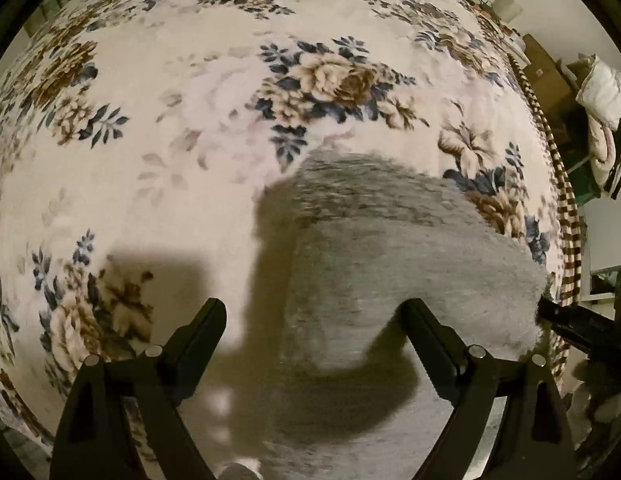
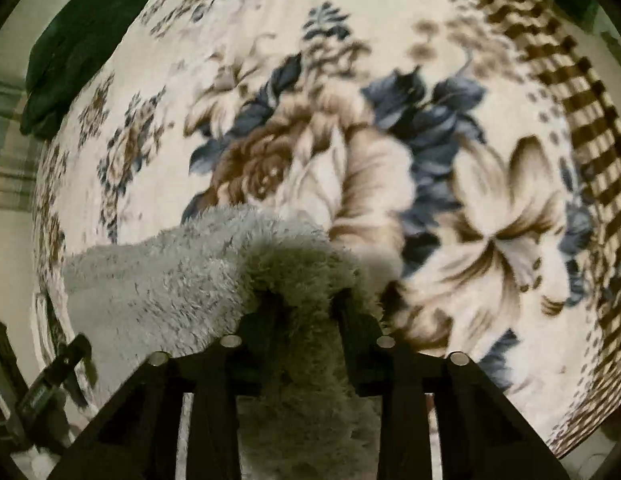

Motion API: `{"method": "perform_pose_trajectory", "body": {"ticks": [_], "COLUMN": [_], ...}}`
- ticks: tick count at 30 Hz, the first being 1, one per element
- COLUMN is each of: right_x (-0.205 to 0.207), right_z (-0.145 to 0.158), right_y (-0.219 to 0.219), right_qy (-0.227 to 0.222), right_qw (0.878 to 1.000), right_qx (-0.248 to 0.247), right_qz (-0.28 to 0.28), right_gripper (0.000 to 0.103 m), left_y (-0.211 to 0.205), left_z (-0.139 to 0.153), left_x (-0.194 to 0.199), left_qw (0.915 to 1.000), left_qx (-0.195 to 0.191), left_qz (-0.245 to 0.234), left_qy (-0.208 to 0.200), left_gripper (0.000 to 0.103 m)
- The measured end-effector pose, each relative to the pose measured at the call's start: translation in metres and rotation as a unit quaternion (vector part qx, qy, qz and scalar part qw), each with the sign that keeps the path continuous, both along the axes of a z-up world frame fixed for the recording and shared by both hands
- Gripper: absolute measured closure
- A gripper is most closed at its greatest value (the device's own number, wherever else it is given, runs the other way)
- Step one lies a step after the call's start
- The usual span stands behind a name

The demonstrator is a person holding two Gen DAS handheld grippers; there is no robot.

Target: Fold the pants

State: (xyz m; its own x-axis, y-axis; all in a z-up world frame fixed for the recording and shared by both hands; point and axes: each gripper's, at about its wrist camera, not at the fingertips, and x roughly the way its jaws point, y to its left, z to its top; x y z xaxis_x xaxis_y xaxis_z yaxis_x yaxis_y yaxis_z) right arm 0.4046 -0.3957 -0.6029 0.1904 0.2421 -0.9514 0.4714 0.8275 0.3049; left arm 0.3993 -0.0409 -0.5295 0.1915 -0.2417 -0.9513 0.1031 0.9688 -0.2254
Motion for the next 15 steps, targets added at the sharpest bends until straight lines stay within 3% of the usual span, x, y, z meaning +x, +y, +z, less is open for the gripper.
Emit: {"method": "perform_pose_trajectory", "body": {"ticks": [2, 4, 7, 9, 15], "right_x": [-0.004, -0.015, -0.035, -0.042, -0.045], "right_z": [0.008, 0.015, 0.014, -0.007, -0.085], "right_y": [0.0, -0.002, -0.003, -0.002, -0.001], "right_qy": [-0.009, -0.034, -0.04, -0.024, -0.011], "right_qw": [0.999, 0.996, 0.994, 0.992, 0.973], "right_qx": [0.042, 0.08, 0.1, 0.127, 0.233], "right_qz": [0.007, 0.003, 0.006, 0.008, 0.007], "right_gripper": [0.031, 0.012, 0.008, 0.007, 0.002], "left_y": [0.003, 0.008, 0.012, 0.014, 0.027], "left_z": [0.004, 0.006, -0.003, -0.012, -0.047], "left_x": [-0.002, -0.004, -0.005, -0.005, -0.001], "left_qw": [0.9998, 0.9989, 0.997, 0.9967, 0.9845], "left_qx": [-0.017, -0.045, -0.074, -0.076, -0.156], "left_qz": [0.003, 0.01, 0.015, 0.016, 0.032], "left_qy": [0.003, 0.008, 0.018, 0.025, 0.073], "left_gripper": [0.013, 0.013, 0.013, 0.013, 0.012]}}
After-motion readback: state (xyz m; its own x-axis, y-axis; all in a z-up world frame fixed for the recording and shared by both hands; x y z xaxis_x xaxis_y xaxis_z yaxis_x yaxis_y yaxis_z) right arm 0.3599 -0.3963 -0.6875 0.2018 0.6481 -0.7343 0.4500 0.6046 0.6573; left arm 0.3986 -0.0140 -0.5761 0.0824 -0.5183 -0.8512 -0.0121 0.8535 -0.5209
